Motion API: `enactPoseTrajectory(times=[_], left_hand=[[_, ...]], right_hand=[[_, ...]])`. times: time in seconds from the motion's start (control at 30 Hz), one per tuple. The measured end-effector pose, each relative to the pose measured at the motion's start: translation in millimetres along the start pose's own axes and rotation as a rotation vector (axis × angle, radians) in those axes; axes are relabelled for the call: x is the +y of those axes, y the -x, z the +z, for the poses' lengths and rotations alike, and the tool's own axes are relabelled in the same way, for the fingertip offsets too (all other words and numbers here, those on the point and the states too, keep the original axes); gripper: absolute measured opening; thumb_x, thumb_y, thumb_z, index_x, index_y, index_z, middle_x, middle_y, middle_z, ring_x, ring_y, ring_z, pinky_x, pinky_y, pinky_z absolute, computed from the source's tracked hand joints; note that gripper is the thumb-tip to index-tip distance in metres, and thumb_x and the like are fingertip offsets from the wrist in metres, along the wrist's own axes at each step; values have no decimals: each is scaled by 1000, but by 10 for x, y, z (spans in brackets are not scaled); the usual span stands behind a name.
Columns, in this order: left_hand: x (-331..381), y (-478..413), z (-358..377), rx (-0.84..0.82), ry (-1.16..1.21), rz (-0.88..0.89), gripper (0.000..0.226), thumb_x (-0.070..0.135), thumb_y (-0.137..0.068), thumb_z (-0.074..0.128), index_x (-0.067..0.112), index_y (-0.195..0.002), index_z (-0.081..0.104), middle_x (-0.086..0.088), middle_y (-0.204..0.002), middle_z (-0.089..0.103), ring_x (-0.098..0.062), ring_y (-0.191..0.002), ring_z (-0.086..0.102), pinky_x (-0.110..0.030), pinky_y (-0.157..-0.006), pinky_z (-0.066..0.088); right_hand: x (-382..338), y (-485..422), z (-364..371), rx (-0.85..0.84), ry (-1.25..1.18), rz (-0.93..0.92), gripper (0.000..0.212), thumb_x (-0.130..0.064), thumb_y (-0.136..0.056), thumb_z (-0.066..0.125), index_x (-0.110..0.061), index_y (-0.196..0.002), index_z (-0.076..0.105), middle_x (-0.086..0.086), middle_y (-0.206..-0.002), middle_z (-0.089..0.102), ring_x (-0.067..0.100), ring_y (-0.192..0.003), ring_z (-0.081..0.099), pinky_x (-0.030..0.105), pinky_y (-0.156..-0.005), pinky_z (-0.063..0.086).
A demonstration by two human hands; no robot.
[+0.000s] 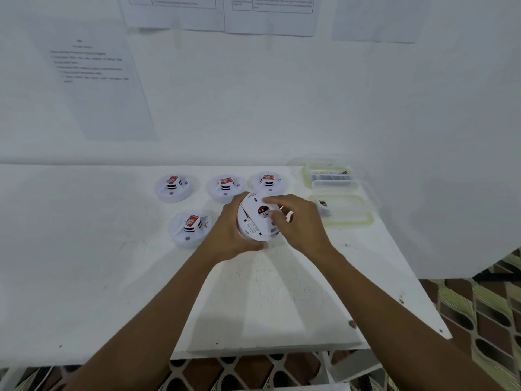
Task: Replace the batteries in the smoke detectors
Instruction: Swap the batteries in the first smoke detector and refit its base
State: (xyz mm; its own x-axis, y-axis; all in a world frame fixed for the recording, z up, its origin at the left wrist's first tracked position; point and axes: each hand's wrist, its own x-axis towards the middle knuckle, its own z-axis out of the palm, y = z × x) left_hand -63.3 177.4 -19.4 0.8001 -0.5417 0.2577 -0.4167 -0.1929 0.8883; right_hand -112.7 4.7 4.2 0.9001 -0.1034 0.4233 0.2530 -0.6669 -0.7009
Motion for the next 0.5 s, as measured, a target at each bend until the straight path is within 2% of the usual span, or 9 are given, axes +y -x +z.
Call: enactPoseTrajectory(times=[0.07,0.13,0.27,0.33,0.4,0.5], left_hand=[[18,-11,0,6,-5,-19,84,47,-50,78,40,-121,33,26,-120,45,24,-110,43,4,-84,35],[21,-36,5,4,-6,-55,84,52,-47,75,41,-119,33,31,-118,45,27,-107,42,5,-82,33],[0,-97,25,36,25,-148,91,67,-30,74,39,-106,31,40,-106,46,37,-93,39,1,-91,28],[-16,-79,29,4,-30,-115,87,60,-40,75,42,-114,32,39,-114,45,32,-102,40,2,-90,30],[-25,-60,22,-17,-66,-85,87,54,-48,77,45,-121,31,31,-124,41,25,-110,41,3,-89,31],[-65,-60,18,-28,-78,-86,85,37,-57,84,45,-121,29,30,-124,36,19,-113,40,5,-89,28]], right_hand=[[14,29,36,-4,66,-27,26,-27,-86,68,-19,-110,75,0,-109,68,7,-92,61,21,-81,51],[-3,52,52,-18,105,-18,37,-42,-83,67,-18,-111,74,0,-111,64,15,-102,61,32,-86,53],[-61,54,63,-47,195,-10,50,-48,-78,74,-17,-116,71,0,-118,63,16,-108,60,38,-91,53],[-79,49,65,-45,215,-11,51,-46,-78,76,-17,-120,70,1,-119,64,17,-109,59,39,-93,52],[-95,36,61,-58,248,-16,51,-45,-80,74,-18,-123,68,2,-121,63,18,-111,58,37,-96,50],[-133,13,46,-100,302,-10,51,-47,-82,71,-20,-125,66,0,-124,62,17,-113,56,32,-98,47]])
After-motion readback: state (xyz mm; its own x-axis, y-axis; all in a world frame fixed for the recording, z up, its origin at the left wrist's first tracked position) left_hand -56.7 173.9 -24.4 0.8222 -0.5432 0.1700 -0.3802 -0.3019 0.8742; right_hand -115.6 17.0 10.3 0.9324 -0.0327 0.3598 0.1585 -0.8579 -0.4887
